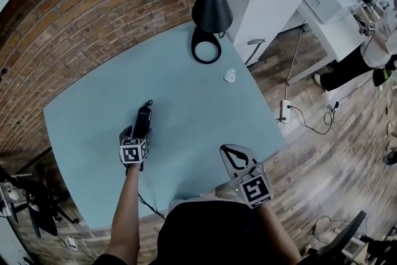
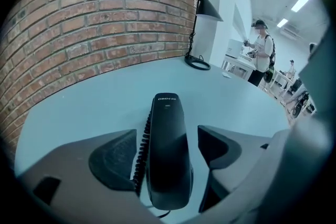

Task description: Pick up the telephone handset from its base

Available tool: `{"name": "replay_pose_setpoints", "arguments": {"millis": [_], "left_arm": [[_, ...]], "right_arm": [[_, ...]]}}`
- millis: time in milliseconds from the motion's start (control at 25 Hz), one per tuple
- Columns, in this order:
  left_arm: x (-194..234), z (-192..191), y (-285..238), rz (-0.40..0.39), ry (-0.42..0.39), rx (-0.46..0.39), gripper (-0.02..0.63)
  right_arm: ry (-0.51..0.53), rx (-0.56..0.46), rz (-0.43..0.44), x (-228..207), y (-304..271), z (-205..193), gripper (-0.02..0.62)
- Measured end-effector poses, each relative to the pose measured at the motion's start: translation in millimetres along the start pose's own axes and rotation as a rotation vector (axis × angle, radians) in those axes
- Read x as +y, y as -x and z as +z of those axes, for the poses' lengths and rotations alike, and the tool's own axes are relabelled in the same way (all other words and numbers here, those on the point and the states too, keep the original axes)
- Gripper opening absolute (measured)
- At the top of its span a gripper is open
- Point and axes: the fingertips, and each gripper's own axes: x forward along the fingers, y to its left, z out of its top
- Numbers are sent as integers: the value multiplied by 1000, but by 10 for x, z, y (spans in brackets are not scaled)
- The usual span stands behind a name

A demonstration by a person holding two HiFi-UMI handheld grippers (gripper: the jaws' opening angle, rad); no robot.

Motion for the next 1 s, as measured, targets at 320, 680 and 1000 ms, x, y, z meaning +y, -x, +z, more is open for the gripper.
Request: {"name": "replay_pose_setpoints", "arguments": {"millis": [320, 680, 1000], "left_arm": [[-21, -80, -134, 6, -43, 72, 385], [-33, -140, -152, 15, -68, 106, 301], [-47, -151, -150, 17, -64, 116, 276]], "right_arm": [[-14, 25, -10, -93, 33, -72, 23], [-5, 18, 8, -75, -56, -46, 23], [-20, 27, 5, -62, -56, -60, 23]]}}
